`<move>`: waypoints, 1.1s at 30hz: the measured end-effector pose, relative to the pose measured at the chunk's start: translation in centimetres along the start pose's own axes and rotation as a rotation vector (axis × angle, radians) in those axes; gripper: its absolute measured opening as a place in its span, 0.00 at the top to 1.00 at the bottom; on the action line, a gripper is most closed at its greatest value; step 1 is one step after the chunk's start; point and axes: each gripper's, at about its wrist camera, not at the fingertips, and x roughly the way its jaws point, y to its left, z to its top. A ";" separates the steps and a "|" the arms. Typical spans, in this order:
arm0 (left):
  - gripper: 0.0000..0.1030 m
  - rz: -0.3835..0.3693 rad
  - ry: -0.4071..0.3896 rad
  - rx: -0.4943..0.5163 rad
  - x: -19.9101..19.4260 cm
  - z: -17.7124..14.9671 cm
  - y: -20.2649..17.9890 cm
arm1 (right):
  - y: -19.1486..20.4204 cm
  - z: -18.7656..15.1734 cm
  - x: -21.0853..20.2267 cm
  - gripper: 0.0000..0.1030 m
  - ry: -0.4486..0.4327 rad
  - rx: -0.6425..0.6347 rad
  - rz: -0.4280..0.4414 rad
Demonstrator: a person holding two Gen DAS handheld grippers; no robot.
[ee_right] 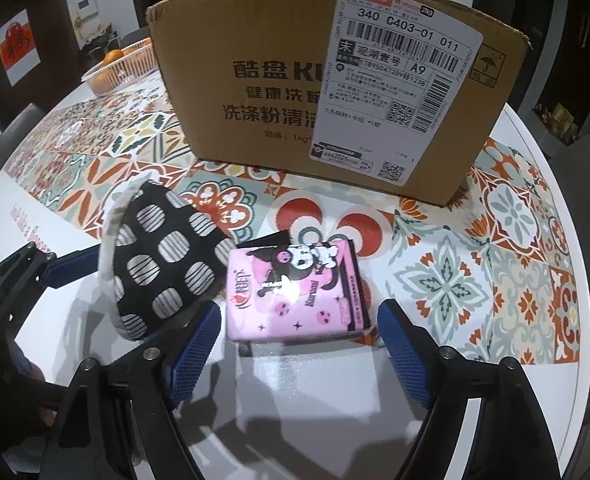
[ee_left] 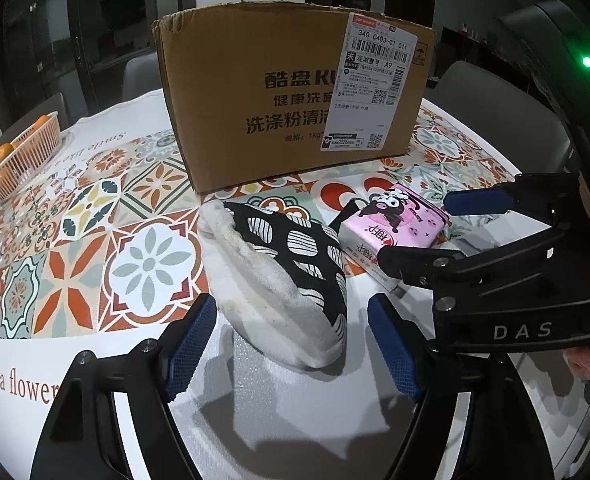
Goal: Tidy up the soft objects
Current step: 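Grasp the black-and-white slipper with the left gripper while the right gripper grasps the pink tissue pack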
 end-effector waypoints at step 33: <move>0.84 0.009 -0.078 -0.071 -2.3 0.5 0.2 | -1.0 -2.1 -0.9 0.26 -0.040 0.146 0.028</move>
